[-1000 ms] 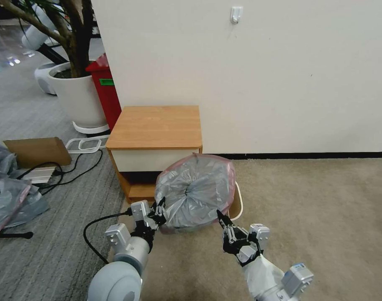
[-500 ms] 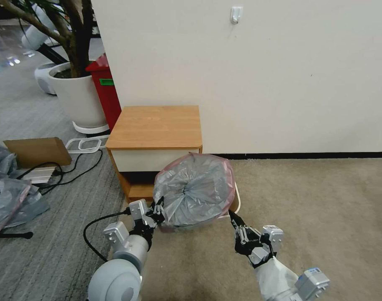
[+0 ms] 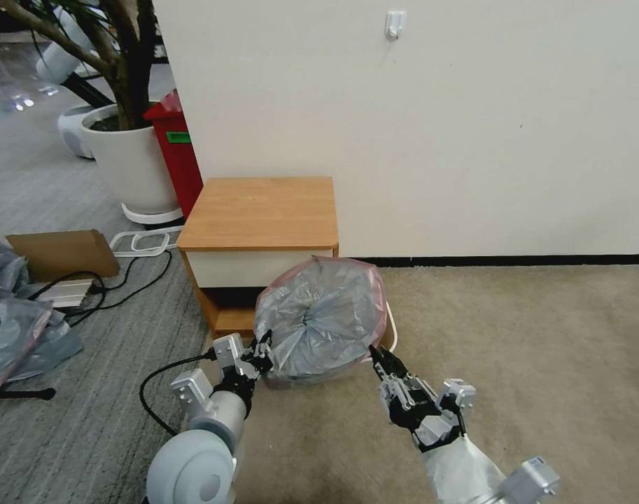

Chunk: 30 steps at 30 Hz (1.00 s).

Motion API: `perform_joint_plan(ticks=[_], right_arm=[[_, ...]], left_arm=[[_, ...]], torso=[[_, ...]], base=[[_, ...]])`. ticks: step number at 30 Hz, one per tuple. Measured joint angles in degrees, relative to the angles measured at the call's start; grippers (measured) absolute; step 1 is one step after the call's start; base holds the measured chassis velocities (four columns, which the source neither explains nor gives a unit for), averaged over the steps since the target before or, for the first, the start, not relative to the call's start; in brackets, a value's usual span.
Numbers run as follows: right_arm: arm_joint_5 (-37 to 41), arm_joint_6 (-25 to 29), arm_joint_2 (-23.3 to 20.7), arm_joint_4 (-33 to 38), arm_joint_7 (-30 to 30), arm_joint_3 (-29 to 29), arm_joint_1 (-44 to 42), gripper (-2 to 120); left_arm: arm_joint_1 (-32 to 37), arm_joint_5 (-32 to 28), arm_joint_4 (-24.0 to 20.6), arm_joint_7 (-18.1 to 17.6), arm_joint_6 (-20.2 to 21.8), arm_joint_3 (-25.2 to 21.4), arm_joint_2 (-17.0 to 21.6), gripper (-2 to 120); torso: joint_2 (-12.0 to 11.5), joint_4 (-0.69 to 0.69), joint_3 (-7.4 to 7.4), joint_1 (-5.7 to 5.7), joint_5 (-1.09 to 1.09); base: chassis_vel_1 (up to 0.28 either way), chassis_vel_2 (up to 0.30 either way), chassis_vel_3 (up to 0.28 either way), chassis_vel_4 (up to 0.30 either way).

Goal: Pick up the garbage bag from the table and place it over the trash can.

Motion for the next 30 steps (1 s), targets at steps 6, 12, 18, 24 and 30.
perform_joint_plan(ticks=[6, 12, 18, 24, 30], right_arm=[[0.0, -0.9, 0.8, -1.5, 0.1, -0.1, 1.5, 60], [0.0, -1.4, 1.1, -1.6, 0.2, -0.5, 2.6, 84], [-0.1, -3.0, 1.9, -2.2, 0.2, -1.5, 4.8, 100], [-0.1, -4.3, 2.7, -2.9, 0.8, -2.1, 6.2, 96], [0.3, -4.4, 2.9, -3.1, 2.0, -2.5, 6.5, 85]], left_arm=[[0.0, -0.4, -0.3, 0.0, 0.1, 0.3, 0.1, 8], [0.0, -0.4, -0.6, 0.1, 0.2, 0.5, 0.4, 8], [0.4, -0.2, -1.2, 0.2, 0.4, 1.3, 0.3, 8], [0.5, -0.2, -1.6, 0.5, 0.5, 2.3, 0.2, 8], [0.6, -0.1, -1.8, 1.5, 0.5, 2.3, 0.2, 8]], torso=[[0.0, 0.0, 0.0, 0.0, 0.0], [0.0, 0.0, 0.0, 0.0, 0.0], [0.0, 0.0, 0.0, 0.0, 0.0], [0.0, 0.0, 0.0, 0.0, 0.0], [0.0, 0.0, 0.0, 0.0, 0.0]], base=[[0.0, 0.0, 0.0, 0.0], [0.0, 0.0, 0.0, 0.0], [0.0, 0.0, 0.0, 0.0], [0.0, 0.0, 0.0, 0.0], [0.0, 0.0, 0.0, 0.0]])
